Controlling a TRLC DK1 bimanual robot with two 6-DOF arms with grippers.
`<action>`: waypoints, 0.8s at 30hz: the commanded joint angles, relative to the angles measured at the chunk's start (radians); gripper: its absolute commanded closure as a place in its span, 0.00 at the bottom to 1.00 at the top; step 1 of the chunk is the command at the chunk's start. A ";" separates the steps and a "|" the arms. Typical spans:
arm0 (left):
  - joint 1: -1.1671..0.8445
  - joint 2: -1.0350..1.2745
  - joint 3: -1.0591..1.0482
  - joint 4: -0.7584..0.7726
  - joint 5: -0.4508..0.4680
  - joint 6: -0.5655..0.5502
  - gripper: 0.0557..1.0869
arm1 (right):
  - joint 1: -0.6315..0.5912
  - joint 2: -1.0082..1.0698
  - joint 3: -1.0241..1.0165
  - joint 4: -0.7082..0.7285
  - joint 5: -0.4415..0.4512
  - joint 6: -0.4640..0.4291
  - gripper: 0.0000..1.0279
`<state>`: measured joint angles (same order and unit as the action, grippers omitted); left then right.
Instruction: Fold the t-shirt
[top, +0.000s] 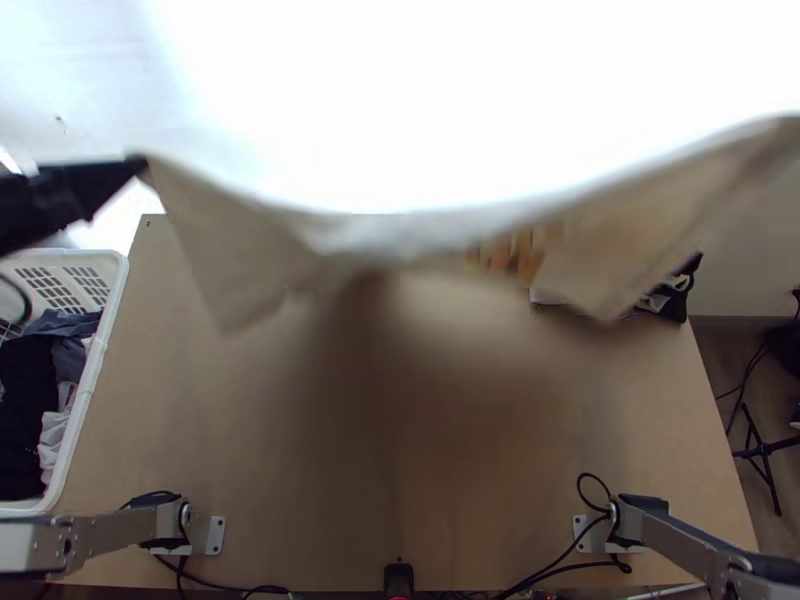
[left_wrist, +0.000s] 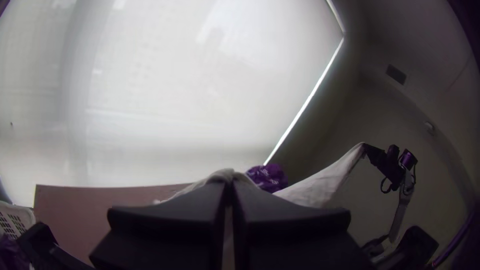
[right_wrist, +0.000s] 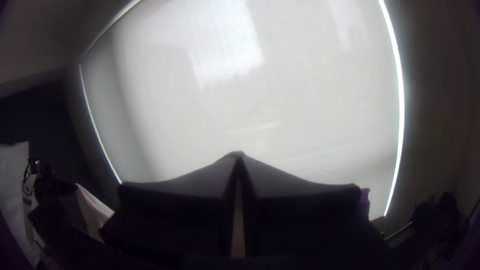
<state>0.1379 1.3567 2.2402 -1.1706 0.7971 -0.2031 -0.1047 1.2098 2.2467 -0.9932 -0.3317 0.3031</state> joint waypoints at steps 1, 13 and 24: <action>-0.006 -0.103 -0.014 -0.251 0.140 0.068 0.97 | 0.016 -0.131 0.019 -0.234 -0.049 -0.018 0.97; -0.004 -0.202 0.133 -0.041 0.172 -0.055 0.97 | 0.022 -0.207 0.160 -0.048 0.056 0.088 0.97; -0.015 -0.323 0.157 0.051 0.182 -0.194 0.97 | 0.019 -0.309 0.172 0.013 0.100 0.119 0.97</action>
<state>0.1287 1.0859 2.3772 -1.1748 0.9768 -0.3195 -0.0822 0.9440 2.4115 -1.0035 -0.2672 0.4084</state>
